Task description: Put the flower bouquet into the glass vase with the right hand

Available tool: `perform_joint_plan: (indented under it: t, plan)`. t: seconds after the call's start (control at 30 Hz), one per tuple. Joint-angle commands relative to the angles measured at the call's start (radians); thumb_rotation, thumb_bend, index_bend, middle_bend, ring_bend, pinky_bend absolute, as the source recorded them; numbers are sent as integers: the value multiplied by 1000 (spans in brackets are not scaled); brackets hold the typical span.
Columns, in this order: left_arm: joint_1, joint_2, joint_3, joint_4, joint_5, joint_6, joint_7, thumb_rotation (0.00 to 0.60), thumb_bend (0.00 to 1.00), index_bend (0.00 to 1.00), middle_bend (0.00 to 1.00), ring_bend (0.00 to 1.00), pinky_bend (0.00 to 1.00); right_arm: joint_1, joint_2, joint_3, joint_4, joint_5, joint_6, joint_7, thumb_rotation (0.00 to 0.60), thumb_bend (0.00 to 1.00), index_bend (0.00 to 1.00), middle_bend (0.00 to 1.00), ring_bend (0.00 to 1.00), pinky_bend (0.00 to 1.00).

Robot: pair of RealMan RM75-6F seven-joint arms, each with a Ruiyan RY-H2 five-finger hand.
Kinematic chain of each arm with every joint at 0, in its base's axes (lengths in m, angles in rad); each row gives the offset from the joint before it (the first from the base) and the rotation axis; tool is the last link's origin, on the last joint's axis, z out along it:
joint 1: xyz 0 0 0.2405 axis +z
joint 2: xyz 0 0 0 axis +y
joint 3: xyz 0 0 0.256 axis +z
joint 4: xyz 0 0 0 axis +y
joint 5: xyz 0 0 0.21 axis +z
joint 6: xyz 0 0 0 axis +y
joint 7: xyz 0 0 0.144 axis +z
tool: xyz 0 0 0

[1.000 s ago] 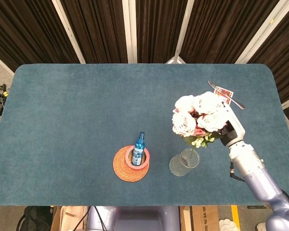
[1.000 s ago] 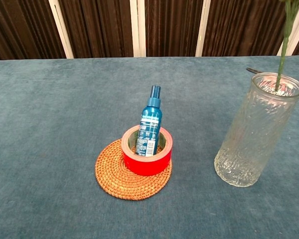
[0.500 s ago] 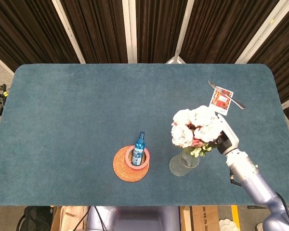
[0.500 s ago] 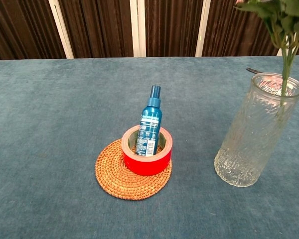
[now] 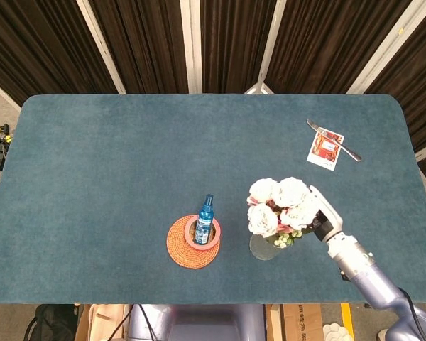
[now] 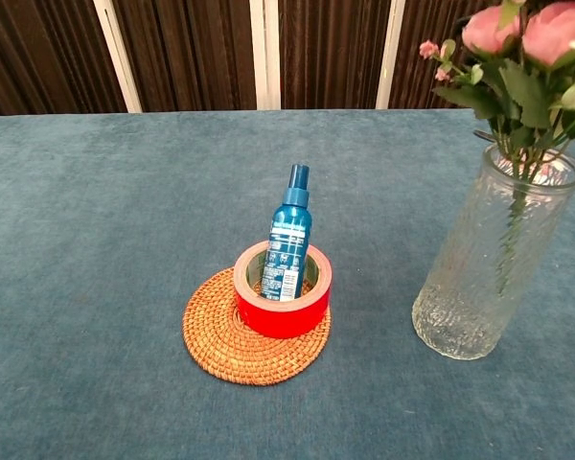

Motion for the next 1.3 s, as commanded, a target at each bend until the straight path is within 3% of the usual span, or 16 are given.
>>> perform_joint_plan:
  t: [0.03,0.17,0.47,0.87,1.0,1.1,1.17,1.23,1.3]
  plan:
    - [-1,0,0,0,0,-2,1,600,218,135,0,0,48,16,9,-35,37,-74,-11,53,600,220,365,233,207,21]
    - [-2,-1,1,0,2,-4,6,600,218,135,0,0,49,25,31,-75,65,-174,9,107,600,92,213,130,91,0]
    - [-1,0,0,0,0,-2,1,600,218,135,0,0,49,53,106,-163,126,-306,63,164,600,46,46,36,17,0]
    - [-2,8,-1,1,-3,-7,-25,600,218,135,0,0,48,23,308,-318,256,-472,179,162,600,37,35,30,17,0]
    - [2,11,0,3,0,-1,-39,600,218,135,0,0,49,3,382,-385,323,-572,286,207,600,38,36,31,18,0]
    - [5,14,1,6,3,4,-54,600,218,135,0,0,49,-68,396,-392,352,-529,376,34,600,37,48,31,44,0]
    - [7,16,1,8,4,6,-63,600,218,135,0,0,49,-140,372,-373,337,-433,444,-185,600,37,51,30,52,0]
    - [8,19,1,12,5,8,-75,600,218,135,0,0,49,-232,309,-353,299,-311,544,-496,600,37,51,30,52,0]
    - [9,21,2,15,6,8,-84,600,218,135,0,0,49,-288,248,-351,269,-257,615,-705,600,37,51,30,52,0]
